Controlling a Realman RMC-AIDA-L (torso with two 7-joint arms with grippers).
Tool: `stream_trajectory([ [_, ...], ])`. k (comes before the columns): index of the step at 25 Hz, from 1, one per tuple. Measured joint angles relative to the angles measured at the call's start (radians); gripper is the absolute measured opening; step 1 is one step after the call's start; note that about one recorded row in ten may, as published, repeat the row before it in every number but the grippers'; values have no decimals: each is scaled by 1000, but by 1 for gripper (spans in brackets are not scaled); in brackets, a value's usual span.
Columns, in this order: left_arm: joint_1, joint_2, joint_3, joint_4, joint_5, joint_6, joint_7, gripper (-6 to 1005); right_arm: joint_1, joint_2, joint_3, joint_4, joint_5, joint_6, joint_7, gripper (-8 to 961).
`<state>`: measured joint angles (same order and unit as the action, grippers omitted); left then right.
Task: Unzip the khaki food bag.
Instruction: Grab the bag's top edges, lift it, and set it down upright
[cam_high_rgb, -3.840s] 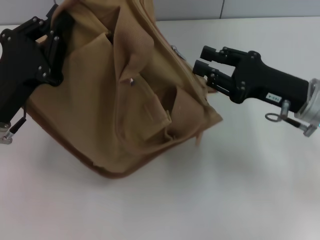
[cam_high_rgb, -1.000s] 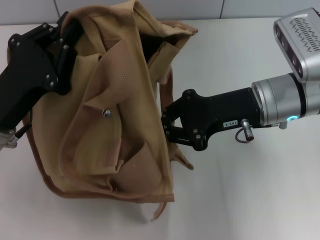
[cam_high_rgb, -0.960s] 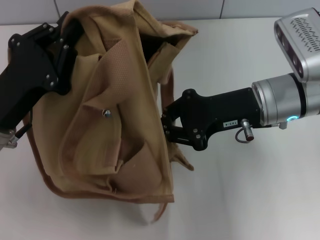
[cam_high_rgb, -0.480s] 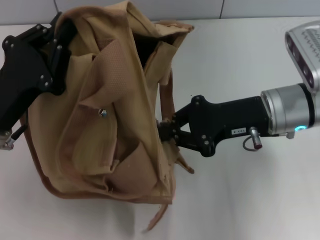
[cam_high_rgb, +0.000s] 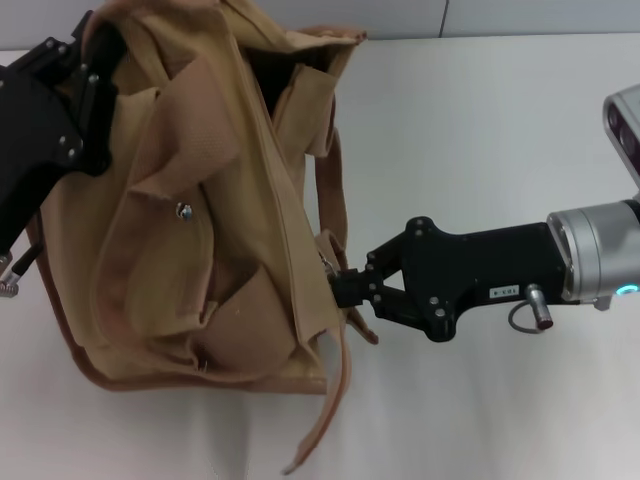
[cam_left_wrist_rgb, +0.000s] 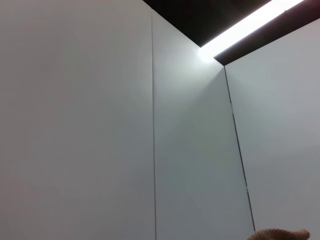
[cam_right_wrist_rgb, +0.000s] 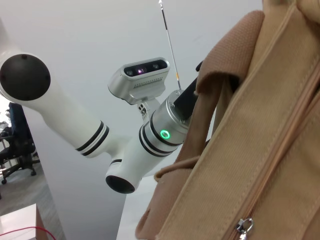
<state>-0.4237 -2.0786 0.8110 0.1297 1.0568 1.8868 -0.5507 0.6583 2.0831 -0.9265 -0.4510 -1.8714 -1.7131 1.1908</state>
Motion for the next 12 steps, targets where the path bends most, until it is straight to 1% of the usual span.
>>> stream_trajectory([
  [12,1,0,-5,-12,-59,0,0,60,-59,-5,-1,-5,0,-25,-10,8],
])
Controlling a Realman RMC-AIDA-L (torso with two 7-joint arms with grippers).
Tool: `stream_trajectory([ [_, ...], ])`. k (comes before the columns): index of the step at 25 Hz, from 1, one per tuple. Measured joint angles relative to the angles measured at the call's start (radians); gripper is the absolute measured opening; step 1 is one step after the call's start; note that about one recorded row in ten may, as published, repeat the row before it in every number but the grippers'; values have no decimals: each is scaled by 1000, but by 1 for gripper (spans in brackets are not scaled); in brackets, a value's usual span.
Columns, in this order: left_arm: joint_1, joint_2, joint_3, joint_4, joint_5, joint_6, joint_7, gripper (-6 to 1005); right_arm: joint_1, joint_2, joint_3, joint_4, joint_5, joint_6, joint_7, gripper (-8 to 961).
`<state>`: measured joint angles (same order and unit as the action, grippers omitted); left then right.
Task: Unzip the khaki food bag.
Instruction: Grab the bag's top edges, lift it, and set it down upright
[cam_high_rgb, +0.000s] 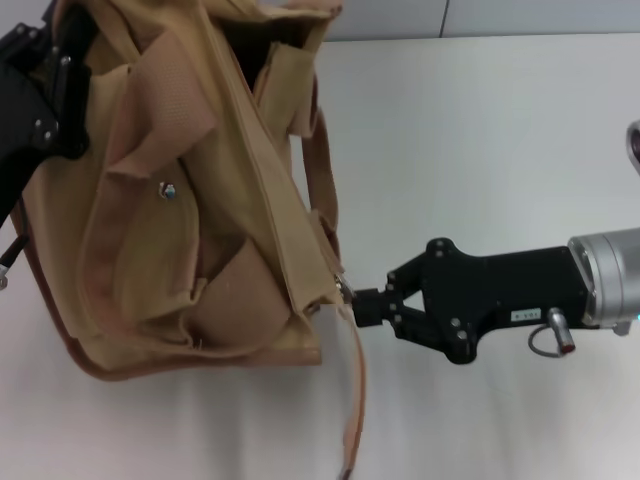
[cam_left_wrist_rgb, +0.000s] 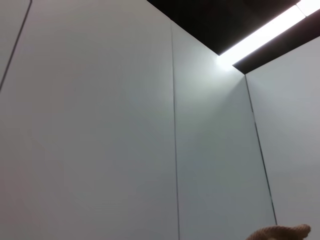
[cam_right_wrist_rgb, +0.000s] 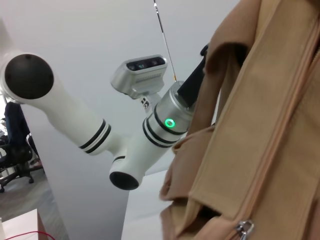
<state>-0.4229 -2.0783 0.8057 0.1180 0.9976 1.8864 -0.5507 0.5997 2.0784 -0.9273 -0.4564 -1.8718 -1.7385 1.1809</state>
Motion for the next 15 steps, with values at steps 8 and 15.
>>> stream_trajectory([
  [8,-1,0,-24,0,-3,0,-2,59,-15,-3,5,-4,0,-8,-5,8],
  [15,-7,0,-24,-1,-3,0,-3,60,-23,-3,90,-3,0,-6,0,8],
])
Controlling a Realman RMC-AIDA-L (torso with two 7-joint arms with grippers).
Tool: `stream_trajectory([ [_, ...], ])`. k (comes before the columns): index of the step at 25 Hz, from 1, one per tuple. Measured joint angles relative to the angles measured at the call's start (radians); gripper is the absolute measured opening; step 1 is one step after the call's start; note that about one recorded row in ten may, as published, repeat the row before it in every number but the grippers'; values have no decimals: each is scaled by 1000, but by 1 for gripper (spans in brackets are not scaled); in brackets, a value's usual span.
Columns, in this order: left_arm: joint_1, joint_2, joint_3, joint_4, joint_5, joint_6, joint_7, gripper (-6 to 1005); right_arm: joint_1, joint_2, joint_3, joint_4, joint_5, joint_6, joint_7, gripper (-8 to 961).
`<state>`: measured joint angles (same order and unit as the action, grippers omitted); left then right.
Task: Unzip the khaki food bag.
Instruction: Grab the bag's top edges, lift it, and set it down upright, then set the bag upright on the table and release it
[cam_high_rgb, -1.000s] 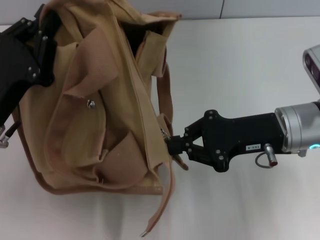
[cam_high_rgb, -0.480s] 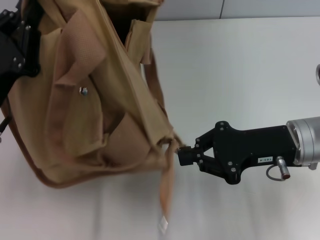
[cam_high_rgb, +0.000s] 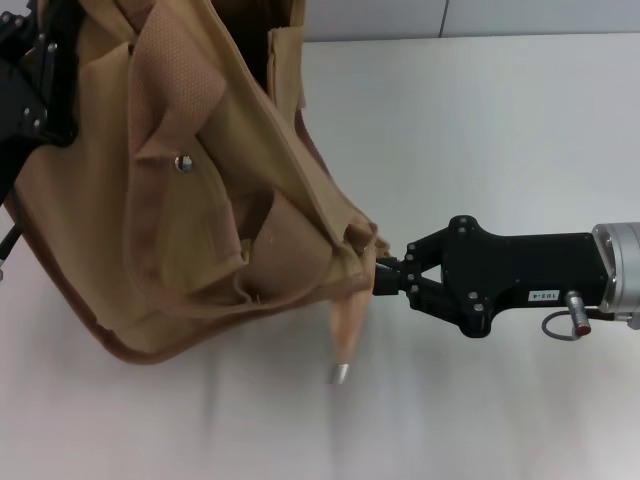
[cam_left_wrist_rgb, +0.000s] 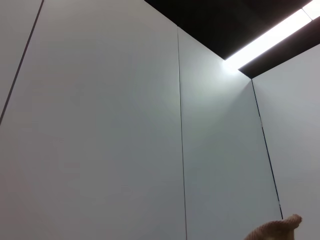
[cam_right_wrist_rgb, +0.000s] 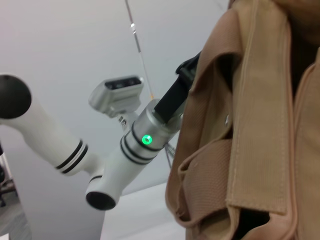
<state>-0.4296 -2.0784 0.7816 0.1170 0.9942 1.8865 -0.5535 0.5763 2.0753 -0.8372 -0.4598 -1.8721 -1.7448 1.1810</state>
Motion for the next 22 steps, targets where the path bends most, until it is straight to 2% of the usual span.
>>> stream_trajectory([
  [7,2,0,1,-1,0,0,-9,59,-42,0,79,-27,0,19,6,131],
  [16,-1,0,-3,0,0,0,-11,60,-94,-7,123,-59,-3,66,1,295],
  [21,-10,0,-16,0,1,2,-36,59,-115,2,145,-75,-1,141,-43,530],
  [22,-16,0,-24,0,1,5,-55,59,-111,6,148,-59,0,176,-84,554],
])
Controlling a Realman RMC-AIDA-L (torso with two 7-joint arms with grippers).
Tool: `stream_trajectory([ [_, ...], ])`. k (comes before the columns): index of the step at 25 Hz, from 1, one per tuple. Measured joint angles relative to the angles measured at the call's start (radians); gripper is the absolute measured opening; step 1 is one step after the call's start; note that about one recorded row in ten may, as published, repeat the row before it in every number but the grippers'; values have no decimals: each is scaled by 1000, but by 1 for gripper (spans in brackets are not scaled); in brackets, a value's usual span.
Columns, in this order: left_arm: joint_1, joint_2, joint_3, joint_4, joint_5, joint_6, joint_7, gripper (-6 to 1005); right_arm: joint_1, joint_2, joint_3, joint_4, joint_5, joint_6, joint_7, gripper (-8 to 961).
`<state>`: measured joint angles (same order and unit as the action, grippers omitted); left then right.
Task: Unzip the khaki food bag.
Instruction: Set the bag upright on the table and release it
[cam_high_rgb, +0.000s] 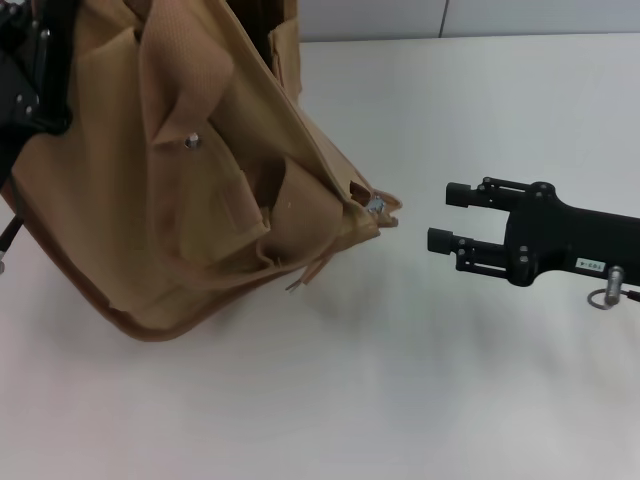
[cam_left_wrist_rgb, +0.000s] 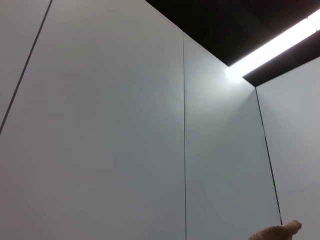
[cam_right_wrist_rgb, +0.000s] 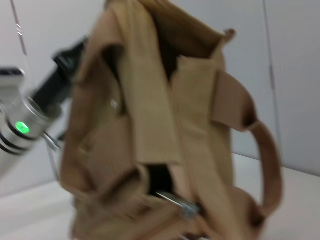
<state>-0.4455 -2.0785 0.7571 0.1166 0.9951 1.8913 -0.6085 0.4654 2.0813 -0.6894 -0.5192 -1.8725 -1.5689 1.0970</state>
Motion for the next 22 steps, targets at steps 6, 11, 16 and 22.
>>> stream_trajectory([
  [6,-15,0,-33,0,0,5,-68,59,42,3,1,94,3,35,-111,672],
  [11,-29,-1,-74,0,0,18,-147,60,76,4,1,160,12,48,-178,671],
  [16,-34,-1,-76,0,0,36,-189,60,96,7,-1,263,146,82,-297,670],
  [22,-27,-1,-76,0,0,42,-206,60,71,4,-1,288,215,66,-361,669],
])
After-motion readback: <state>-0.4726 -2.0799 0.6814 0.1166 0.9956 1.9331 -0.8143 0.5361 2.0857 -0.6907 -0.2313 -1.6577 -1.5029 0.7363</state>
